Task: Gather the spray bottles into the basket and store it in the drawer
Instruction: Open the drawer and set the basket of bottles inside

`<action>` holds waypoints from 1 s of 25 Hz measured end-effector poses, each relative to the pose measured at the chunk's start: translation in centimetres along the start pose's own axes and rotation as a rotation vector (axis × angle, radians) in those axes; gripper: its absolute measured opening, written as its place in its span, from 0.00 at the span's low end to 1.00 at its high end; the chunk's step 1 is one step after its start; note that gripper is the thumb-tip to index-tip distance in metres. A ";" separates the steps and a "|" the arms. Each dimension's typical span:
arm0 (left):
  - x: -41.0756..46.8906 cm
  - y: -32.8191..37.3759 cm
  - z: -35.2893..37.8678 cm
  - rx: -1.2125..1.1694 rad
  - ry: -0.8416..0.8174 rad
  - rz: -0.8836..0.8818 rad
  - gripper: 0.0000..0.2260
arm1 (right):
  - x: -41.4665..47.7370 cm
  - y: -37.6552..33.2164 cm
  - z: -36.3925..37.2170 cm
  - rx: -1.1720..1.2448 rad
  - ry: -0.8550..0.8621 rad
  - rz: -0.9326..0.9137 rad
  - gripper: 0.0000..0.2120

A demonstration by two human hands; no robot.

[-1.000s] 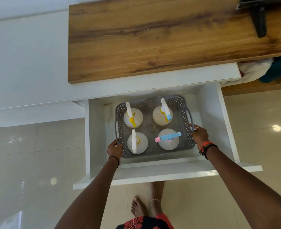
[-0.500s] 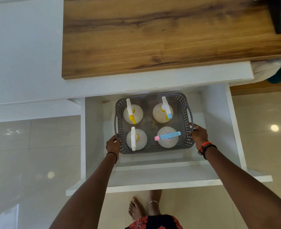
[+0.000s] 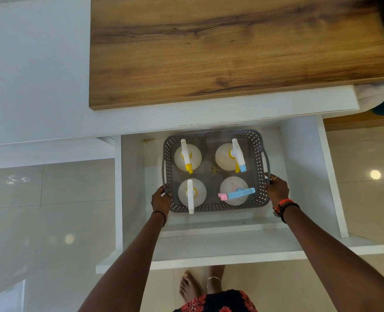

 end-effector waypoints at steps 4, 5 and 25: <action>-1.2 0.4 -0.7 0.040 -0.035 -0.041 0.22 | -1.0 -0.7 -0.9 -0.039 0.050 0.021 0.19; -1.7 0.4 -1.1 0.042 -0.023 -0.060 0.22 | -1.5 -0.8 -1.2 -0.052 0.065 0.022 0.18; -21.5 0.5 -10.2 -0.492 0.383 -0.461 0.13 | -20.0 -1.4 -10.4 0.099 0.309 0.138 0.11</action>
Point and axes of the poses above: each hand's wrist, its own x-axis towards the middle knuckle, its own z-axis out of the palm, y = z × x, the point moved 4 cm from there along x, towards the middle knuckle, and after that the axes turned 5 degrees about y, right-handed, at the moved point
